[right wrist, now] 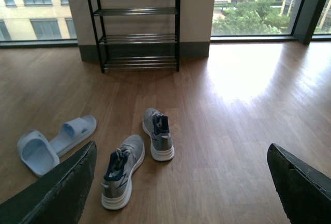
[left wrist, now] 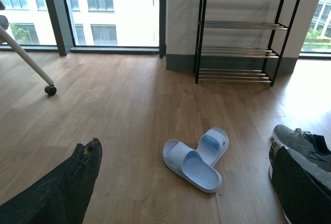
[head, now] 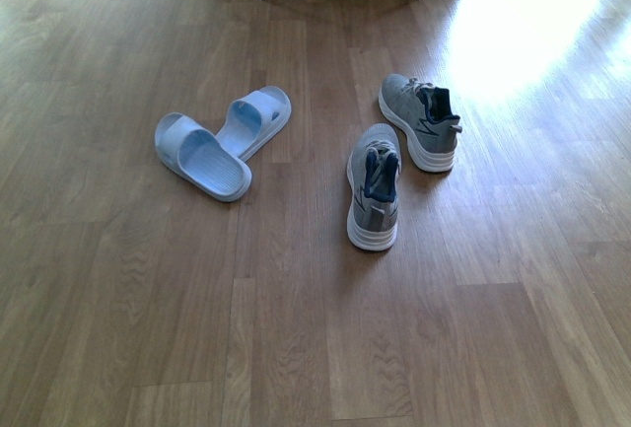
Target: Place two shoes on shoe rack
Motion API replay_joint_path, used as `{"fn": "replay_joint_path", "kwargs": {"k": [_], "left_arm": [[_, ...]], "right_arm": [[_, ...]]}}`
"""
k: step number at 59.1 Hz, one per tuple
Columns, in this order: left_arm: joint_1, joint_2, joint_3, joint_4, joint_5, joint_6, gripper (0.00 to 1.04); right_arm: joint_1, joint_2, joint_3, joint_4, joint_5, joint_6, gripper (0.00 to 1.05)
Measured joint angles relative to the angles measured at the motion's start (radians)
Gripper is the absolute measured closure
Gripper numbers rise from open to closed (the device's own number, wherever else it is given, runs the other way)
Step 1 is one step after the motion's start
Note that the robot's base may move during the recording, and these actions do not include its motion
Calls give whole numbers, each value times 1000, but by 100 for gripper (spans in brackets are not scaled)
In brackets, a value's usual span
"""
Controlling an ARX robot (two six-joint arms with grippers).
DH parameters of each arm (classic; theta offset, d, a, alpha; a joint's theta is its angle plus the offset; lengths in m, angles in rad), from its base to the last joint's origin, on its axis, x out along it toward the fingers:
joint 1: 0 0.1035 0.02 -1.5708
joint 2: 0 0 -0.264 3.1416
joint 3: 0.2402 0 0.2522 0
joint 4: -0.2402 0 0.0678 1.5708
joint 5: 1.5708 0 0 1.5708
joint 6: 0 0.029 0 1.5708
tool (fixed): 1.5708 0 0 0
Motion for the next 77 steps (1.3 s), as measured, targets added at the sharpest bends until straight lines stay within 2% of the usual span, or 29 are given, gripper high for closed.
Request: {"fn": "replay_joint_path", "kwargs": {"k": [77], "left_arm": [[0,0,0,0,0,0,9]], "right_arm": [[0,0,0,0,0,0,9]]}}
